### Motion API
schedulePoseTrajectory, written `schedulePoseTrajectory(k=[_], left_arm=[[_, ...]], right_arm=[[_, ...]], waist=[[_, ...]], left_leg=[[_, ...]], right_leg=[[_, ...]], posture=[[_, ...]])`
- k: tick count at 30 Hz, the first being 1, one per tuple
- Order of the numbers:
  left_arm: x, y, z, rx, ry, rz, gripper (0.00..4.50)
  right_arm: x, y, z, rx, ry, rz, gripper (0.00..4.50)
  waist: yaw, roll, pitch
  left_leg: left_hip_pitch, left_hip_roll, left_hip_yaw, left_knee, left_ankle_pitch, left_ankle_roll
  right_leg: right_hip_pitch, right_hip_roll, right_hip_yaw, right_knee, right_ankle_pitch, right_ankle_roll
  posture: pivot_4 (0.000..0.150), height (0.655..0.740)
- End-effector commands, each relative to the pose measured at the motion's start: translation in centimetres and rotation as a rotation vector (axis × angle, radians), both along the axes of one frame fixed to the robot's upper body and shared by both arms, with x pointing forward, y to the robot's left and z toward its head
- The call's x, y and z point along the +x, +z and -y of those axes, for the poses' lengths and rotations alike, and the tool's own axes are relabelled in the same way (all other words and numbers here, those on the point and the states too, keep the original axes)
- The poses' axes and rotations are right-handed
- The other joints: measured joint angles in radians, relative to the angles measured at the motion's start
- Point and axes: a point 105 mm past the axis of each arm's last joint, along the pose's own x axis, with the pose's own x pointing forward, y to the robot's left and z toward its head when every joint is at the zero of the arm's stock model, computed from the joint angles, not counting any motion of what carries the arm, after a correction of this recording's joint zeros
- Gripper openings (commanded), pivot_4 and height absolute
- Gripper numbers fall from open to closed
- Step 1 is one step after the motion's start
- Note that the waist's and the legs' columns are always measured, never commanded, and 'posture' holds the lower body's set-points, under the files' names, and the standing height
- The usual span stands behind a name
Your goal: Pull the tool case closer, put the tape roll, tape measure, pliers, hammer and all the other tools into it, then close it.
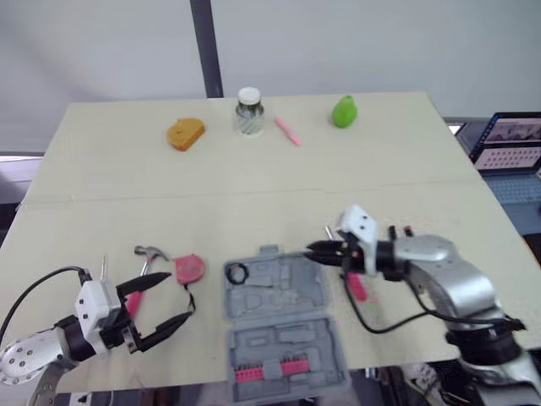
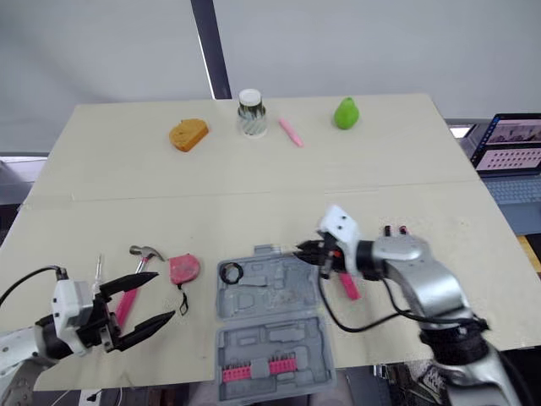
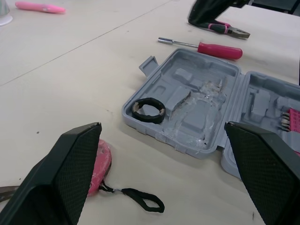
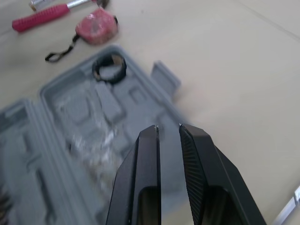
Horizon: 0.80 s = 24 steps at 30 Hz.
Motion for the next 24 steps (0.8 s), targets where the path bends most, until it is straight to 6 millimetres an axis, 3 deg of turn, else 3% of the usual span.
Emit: schedulePoseTrajectory(k=[1, 4, 9, 10, 15, 24], left_arm=[[-0.4, -0.1, -0.1, -0.033, -0.010, -0.039, 4.50], [-0.5, -0.6, -0.7, -0.029, 0.027, -0.070, 4.50], [-2.1, -1.4, -0.9, -0.026, 0.026, -0.121, 4.50], [-2.4, -1.7, -1.0, -0.022, 0.033, -0.128, 4.50], [-3.9, -2.9, -1.2, 0.015, 0.059, -0.123, 4.50], [-5.4, -3.7, -1.6, 0.015, 0.086, -0.158, 4.50]], right_arm=[[-2.0, 1.1, 2.3, 0.018, -0.010, -0.061, 0.75], [-3.3, 0.3, 5.7, -0.004, -0.109, -0.145, 1.57], [-5.5, -1.1, 8.5, -0.026, -0.189, -0.189, 4.14], [-5.8, -1.5, 9.0, -0.028, -0.206, -0.196, 4.47], [-7.8, -3.8, 10.5, -0.079, -0.243, -0.226, 4.47], [-9.4, -4.6, 10.4, -0.092, -0.225, -0.249, 4.47]], waist=[[-0.002, 0.000, 0.000], [0.000, -0.001, 0.000], [0.002, -0.001, 0.001], [0.003, -0.001, 0.001], [0.016, -0.001, 0.001], [0.029, -0.001, 0.001]], left_leg=[[0.000, 0.000, 0.000, 0.000, 0.000, 0.000], [0.001, 0.001, 0.000, 0.000, 0.000, 0.000], [0.002, 0.001, 0.000, -0.001, 0.000, 0.001], [0.003, 0.001, 0.000, -0.001, 0.000, 0.001], [0.004, 0.001, -0.001, -0.001, -0.001, 0.001], [0.004, -0.001, -0.004, -0.001, -0.002, 0.003]], right_leg=[[0.000, 0.000, 0.000, -0.001, 0.000, 0.000], [0.002, 0.001, 0.000, -0.005, 0.000, 0.000], [0.005, 0.001, 0.000, -0.012, 0.000, 0.000], [0.006, 0.001, 0.000, -0.012, 0.000, 0.001], [0.009, -0.003, 0.001, -0.015, 0.000, 0.001], [0.011, -0.010, 0.000, -0.015, 0.001, 0.001]], posture=[[0.150, 0.6950], [0.150, 0.6950], [0.150, 0.6950], [0.150, 0.6950], [0.150, 0.6950], [0.150, 0.6950]])
